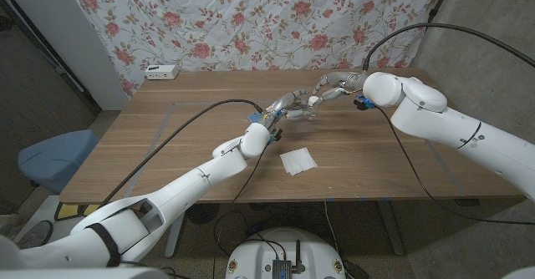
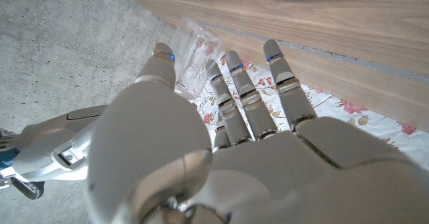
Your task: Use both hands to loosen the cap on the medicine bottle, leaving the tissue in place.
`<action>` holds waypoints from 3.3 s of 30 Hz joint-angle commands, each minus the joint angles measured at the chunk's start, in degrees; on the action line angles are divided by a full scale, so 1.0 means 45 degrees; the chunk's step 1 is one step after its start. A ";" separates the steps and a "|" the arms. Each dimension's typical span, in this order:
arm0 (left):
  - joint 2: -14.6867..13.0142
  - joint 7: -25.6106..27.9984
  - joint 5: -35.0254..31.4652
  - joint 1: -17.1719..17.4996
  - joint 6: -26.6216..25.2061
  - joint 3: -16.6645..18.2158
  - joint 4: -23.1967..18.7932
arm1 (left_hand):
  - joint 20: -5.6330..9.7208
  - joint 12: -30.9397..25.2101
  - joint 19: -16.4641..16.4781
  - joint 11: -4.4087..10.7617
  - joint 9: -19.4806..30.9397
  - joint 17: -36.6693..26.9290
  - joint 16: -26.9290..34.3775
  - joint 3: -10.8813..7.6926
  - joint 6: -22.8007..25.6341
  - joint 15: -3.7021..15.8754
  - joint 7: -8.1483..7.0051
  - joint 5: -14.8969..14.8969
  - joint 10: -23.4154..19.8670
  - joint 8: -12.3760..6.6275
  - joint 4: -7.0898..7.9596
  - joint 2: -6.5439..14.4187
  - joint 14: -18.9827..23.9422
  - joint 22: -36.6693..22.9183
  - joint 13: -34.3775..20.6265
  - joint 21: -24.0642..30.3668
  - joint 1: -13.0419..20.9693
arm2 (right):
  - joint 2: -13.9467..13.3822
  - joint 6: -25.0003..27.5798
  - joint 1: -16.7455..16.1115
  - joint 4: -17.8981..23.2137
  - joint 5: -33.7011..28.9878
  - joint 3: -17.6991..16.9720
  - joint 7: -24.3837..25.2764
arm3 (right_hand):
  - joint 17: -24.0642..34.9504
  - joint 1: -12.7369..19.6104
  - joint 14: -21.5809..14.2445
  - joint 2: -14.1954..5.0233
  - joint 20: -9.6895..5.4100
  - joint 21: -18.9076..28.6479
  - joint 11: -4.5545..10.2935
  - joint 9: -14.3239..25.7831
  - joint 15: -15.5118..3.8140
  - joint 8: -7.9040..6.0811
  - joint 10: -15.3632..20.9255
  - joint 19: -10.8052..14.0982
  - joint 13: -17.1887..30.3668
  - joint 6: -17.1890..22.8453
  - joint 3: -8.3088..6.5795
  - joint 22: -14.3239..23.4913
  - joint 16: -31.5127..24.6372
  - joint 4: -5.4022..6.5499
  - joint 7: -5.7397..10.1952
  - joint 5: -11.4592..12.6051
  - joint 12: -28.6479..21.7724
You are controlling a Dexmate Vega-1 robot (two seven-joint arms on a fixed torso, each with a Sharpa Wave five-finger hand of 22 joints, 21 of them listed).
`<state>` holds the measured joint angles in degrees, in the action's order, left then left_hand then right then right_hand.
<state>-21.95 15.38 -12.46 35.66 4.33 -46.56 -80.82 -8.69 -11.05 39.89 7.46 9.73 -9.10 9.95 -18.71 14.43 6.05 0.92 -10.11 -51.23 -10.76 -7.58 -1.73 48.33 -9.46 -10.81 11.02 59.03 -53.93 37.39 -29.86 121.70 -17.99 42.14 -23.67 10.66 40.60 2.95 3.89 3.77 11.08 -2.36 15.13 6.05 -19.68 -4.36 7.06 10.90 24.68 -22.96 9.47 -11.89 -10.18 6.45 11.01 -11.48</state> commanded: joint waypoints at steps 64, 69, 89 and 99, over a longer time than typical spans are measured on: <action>0.0256 -0.0271 -0.0098 -0.0395 0.0502 -0.0224 0.0670 | 0.0106 -0.0059 -0.0083 0.0023 0.0073 -0.0028 -0.0018 -0.0292 0.0175 0.0983 -0.0280 -0.0070 -0.0222 0.0010 -0.0003 0.0280 0.0185 -0.0054 -0.0071 -0.0059 -0.0107 | 0.0406 0.0283 0.0007 -0.0629 -0.0071 0.0086 0.0273 | 0.0082 0.0890 -0.0756 -0.0007 -0.0227 0.0064 -0.0002 0.0768 -0.0260 -0.1611 0.0978 0.1110 0.0042 0.1844 -0.0128 0.0028 -0.0078 0.0268 -0.0026 -0.0203 -0.0037; 0.0267 -0.0291 -0.0094 -0.0414 0.0507 -0.0233 0.0701 | 0.0108 -0.0063 -0.0088 0.0015 0.0073 -0.0028 -0.0009 -0.0302 0.0185 0.0980 -0.0325 -0.0068 -0.0232 0.0008 -0.0003 0.0283 0.0207 -0.0054 -0.0072 -0.0060 -0.0120 | 0.0354 0.0390 -0.0007 -0.0588 -0.0012 0.0085 0.0298 | 0.0105 0.0727 -0.0752 0.0051 -0.0206 0.0044 -0.0103 0.0845 -0.0207 -0.1732 0.1057 0.1123 0.0046 0.1925 -0.0035 0.0030 -0.0070 0.0345 -0.0044 -0.0219 -0.0046; 0.0296 -0.0303 -0.0026 -0.0405 0.0525 -0.0237 0.0790 | 0.0111 -0.0062 -0.0137 -0.0019 0.0074 -0.0031 -0.0011 -0.0364 0.0187 0.0955 -0.0416 -0.0067 -0.0244 0.0016 -0.0001 0.0309 0.0194 -0.0055 -0.0077 -0.0068 -0.0173 | 0.0414 0.0265 0.0077 -0.0751 0.0153 0.0161 0.0519 | 0.0152 0.0558 -0.0877 -0.0143 -0.0201 0.0035 -0.0079 0.1100 -0.0241 -0.2187 0.1418 0.1284 0.0053 0.2330 0.0026 0.0032 -0.0106 0.0459 -0.0024 -0.0181 -0.0102; 0.0321 -0.0372 0.0038 -0.0440 0.0561 -0.0251 0.0889 | 0.0116 -0.0070 -0.0150 0.0005 0.0075 -0.0032 -0.0006 -0.0394 0.0183 0.0949 -0.0427 -0.0066 -0.0270 0.0021 0.0001 0.0327 0.0202 -0.0055 -0.0079 -0.0069 -0.0192 | 0.0436 0.0291 0.0116 -0.0779 0.0184 0.0195 0.0551 | 0.0155 0.0523 -0.0894 -0.0165 -0.0200 0.0021 -0.0065 0.1170 -0.0224 -0.2257 0.1455 0.1301 0.0055 0.2289 0.0054 0.0032 -0.0102 0.0466 -0.0045 -0.0180 -0.0087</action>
<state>-20.64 13.99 -12.58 33.81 6.72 -47.62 -77.23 -8.28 -10.83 39.48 7.17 9.73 -9.10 9.95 -20.07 15.23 6.33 -0.72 -10.22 -51.52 -10.76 -7.64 -0.73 48.84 -9.46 -11.01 10.80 58.35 -52.12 38.84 -29.60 118.46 -17.34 42.78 -21.40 11.07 42.80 -0.61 3.28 2.67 11.23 -2.46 20.09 4.92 -29.49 1.65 12.43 11.08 34.80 -22.76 9.47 -12.11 -8.45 6.34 10.16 -11.48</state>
